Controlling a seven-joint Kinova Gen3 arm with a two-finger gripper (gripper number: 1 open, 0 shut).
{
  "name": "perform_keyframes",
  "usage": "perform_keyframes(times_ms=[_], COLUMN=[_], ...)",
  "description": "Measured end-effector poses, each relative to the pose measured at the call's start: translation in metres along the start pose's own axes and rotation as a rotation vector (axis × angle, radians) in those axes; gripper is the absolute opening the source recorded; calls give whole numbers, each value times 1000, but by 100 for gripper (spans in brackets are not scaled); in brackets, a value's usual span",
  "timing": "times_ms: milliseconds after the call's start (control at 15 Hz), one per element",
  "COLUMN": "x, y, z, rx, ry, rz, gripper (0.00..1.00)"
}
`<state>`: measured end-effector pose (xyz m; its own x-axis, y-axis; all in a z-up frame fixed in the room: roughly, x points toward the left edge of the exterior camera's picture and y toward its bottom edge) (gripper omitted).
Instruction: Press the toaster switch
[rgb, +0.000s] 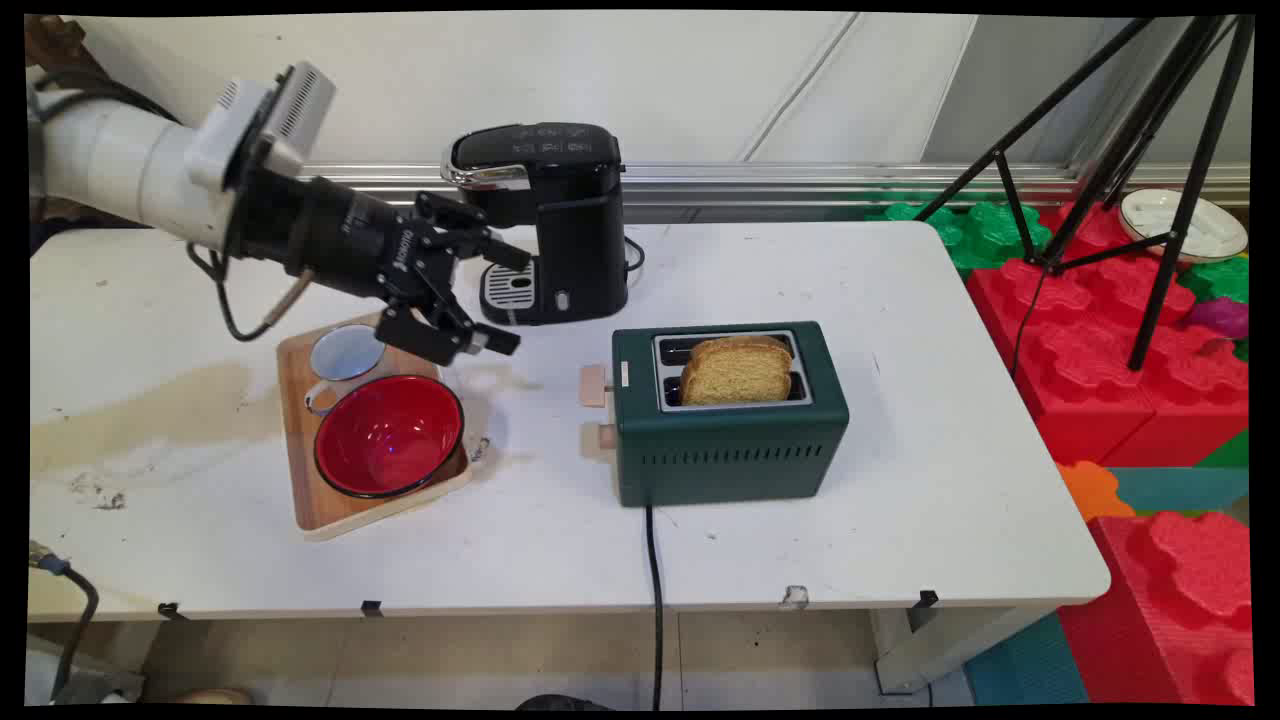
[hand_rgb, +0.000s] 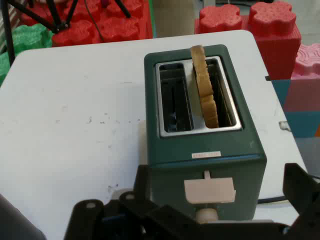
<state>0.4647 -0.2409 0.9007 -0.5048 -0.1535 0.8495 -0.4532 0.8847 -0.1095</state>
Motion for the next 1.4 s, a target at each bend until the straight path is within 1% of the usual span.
perform_keyframes(times_ms=[400,467,933,1400], x=[-9,-10,-17,-19], y=[3,3,5,6], z=[23,26,42,62], rx=[0,0,-9,-18], ry=[-24,-27,-44,-56], rz=[-7,-7,-8,-21], gripper=[100,0,0,0])
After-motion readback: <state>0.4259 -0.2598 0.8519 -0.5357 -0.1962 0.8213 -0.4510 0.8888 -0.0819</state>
